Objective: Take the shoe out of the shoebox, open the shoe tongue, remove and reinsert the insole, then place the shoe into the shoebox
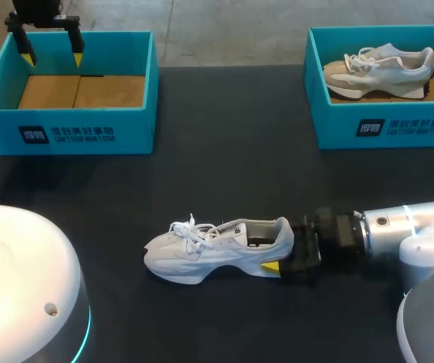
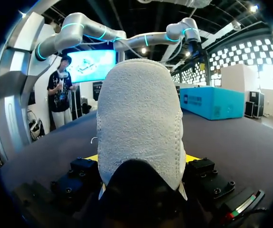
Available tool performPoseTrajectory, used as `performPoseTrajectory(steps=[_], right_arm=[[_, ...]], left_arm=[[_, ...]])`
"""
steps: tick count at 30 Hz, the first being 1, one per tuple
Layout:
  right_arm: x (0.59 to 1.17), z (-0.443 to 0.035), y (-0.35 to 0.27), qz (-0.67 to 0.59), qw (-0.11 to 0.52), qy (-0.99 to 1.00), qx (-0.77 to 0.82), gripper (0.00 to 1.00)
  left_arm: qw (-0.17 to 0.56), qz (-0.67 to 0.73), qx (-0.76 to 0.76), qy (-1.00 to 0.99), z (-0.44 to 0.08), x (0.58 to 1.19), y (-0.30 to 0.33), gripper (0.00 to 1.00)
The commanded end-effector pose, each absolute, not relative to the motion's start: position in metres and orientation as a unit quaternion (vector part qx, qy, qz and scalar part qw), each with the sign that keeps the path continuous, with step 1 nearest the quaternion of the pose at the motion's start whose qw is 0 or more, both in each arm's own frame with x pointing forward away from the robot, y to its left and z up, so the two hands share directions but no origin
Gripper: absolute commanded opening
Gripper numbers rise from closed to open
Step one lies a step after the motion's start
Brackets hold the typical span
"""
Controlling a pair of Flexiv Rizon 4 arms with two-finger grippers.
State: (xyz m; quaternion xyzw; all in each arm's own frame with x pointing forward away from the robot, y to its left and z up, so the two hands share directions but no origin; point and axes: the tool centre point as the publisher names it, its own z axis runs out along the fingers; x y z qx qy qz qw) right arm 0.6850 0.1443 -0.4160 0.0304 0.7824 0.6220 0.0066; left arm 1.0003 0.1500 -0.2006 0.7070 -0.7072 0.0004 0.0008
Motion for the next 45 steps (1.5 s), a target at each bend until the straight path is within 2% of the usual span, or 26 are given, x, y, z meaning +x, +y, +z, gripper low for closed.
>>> performPoseTrajectory(steps=[1,17,30,45], right_arm=[[0.684,-0.415,0.146,0.620,0.008,0.784,0.031,0.00],[0.684,-0.415,0.146,0.620,0.008,0.784,0.031,0.00],[0.684,-0.415,0.146,0.620,0.008,0.784,0.031,0.00],[0.684,-0.415,0.146,0.620,0.008,0.784,0.031,0.00]], left_arm=[[0.001,0.000,0.707,-0.707,-0.200,1.000,0.150,1.00],[-0.005,0.006,0.712,-0.702,-0.194,0.994,0.146,1.00],[-0.022,0.032,0.720,-0.693,-0.178,0.891,0.110,1.00],[-0.036,0.024,0.695,-0.718,-0.180,0.808,0.050,1.00]])
